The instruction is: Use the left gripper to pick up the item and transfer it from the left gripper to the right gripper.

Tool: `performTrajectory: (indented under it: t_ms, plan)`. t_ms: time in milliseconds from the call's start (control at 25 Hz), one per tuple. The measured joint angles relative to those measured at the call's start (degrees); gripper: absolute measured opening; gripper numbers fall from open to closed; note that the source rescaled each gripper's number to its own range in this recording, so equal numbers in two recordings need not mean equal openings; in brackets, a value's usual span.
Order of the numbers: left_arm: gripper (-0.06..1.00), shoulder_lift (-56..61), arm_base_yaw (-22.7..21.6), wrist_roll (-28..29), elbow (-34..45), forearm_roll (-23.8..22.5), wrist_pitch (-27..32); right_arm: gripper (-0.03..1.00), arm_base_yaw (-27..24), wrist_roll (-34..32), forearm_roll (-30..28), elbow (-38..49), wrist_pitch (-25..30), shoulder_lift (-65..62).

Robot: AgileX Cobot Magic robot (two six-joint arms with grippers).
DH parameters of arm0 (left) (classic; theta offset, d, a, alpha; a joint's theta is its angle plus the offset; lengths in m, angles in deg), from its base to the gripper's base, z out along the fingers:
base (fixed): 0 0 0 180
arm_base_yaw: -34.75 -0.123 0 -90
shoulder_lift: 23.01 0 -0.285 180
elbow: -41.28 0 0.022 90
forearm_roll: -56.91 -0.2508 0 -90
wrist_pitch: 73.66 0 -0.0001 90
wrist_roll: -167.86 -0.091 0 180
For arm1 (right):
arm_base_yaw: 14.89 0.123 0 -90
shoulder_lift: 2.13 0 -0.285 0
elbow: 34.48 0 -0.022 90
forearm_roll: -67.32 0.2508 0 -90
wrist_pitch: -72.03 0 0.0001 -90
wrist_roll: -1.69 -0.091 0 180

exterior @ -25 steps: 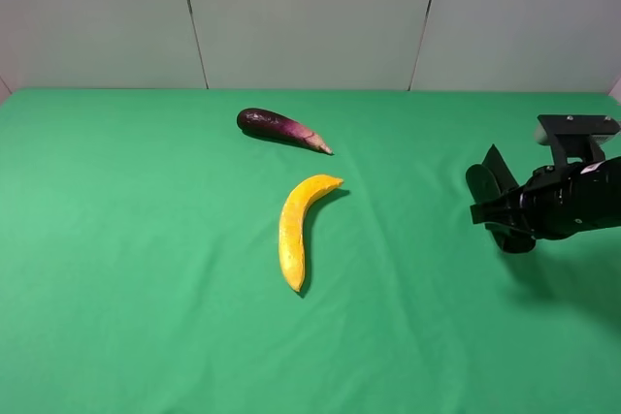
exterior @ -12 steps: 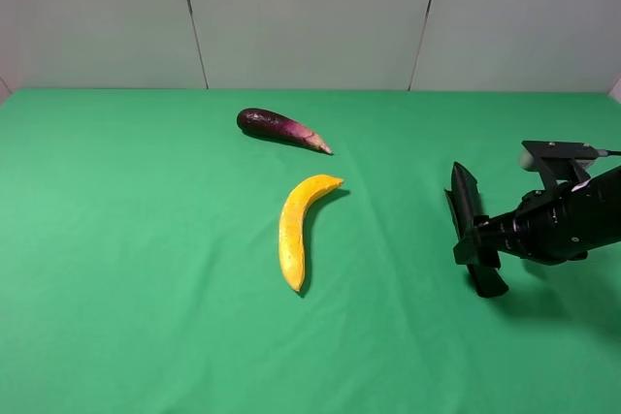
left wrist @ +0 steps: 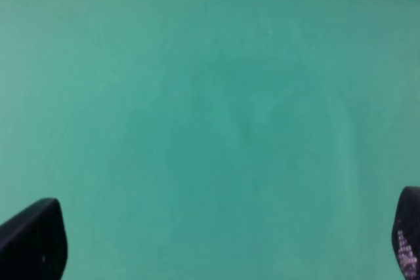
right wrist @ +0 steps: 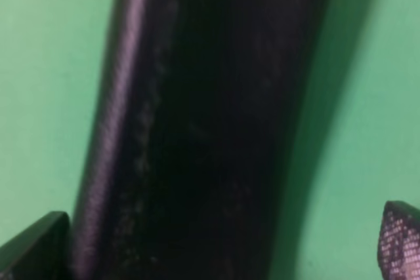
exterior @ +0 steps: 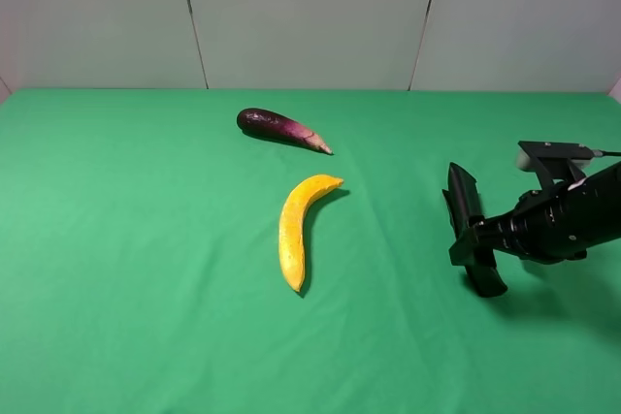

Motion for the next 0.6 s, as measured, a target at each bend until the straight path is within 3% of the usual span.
performTrajectory:
  t_ms: [160,600]
  plan:
    - [1.0,0.0,0.0,0.0,0.0,0.0,0.0,1.0,0.0,-1.1,-1.7,-3.6,5.1,-1.8]
    - [1.0,0.0,0.0,0.0,0.0,0.0,0.0,1.0,0.0,-12.8,-11.1,-10.1,17.6,-16.0]
